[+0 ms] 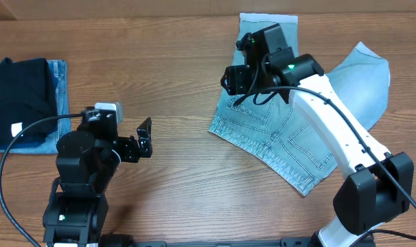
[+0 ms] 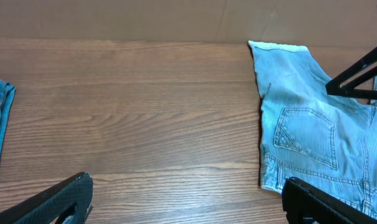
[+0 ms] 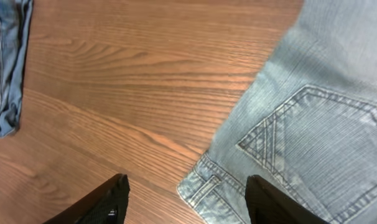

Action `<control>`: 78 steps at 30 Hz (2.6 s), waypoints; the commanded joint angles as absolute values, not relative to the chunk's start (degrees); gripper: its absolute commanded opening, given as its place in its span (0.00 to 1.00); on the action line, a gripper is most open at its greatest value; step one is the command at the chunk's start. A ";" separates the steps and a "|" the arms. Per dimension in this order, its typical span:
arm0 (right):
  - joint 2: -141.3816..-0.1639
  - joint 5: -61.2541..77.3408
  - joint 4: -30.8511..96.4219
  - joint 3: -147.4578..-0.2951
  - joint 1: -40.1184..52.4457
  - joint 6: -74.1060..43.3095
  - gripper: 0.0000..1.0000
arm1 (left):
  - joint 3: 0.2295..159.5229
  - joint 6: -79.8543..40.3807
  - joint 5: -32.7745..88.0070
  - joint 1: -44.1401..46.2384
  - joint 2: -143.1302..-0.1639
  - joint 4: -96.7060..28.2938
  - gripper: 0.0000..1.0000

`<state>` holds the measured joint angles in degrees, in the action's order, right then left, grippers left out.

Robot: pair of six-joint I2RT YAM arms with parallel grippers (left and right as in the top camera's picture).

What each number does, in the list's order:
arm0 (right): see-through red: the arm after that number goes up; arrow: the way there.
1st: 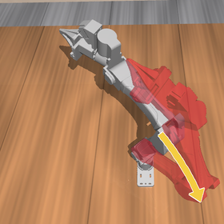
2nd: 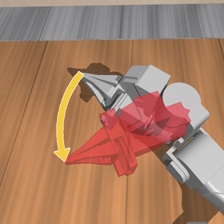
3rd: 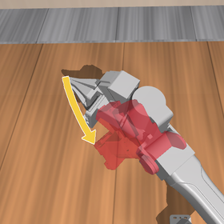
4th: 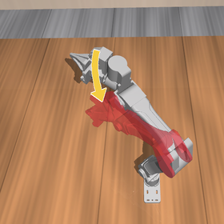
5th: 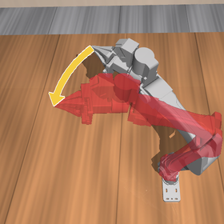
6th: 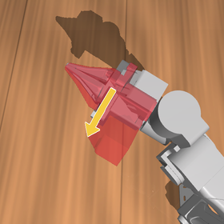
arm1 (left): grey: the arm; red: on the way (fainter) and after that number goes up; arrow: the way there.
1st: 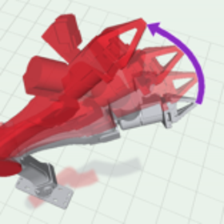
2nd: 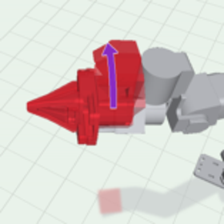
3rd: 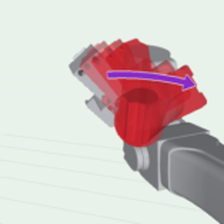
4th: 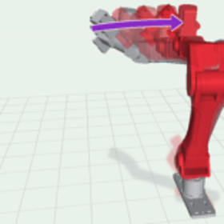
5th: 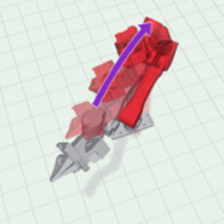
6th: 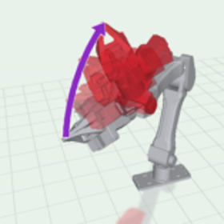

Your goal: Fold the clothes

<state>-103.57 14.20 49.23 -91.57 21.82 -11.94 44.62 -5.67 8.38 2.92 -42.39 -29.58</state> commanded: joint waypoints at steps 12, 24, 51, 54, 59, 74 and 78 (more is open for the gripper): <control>-102.76 -2.94 73.19 -93.47 -2.79 -12.29 0.66 | 46.15 -6.28 21.45 8.08 -51.75 -22.28 0.89; -98.24 1.28 79.85 -93.47 -25.61 -11.99 0.69 | 46.48 -17.23 26.92 22.52 -91.02 2.04 1.00; -98.24 1.61 79.88 -93.45 -26.11 -11.94 0.70 | 60.82 -18.68 28.18 -0.75 -97.62 -5.39 0.04; -98.24 1.63 79.96 -93.45 -26.11 -11.94 0.70 | 67.55 -18.00 26.15 -8.71 -97.38 -9.89 0.04; -98.24 2.52 80.07 -93.45 -26.06 -11.92 0.70 | 74.06 -17.50 32.91 -13.89 -97.36 -17.15 0.64; -98.28 26.37 74.43 -83.68 -21.87 4.99 0.78 | 73.84 -9.52 10.15 -1.17 -97.38 -52.42 1.00; -98.39 32.95 65.39 -74.56 -18.17 4.95 0.78 | 72.42 -11.22 5.76 3.90 -97.38 -55.79 1.00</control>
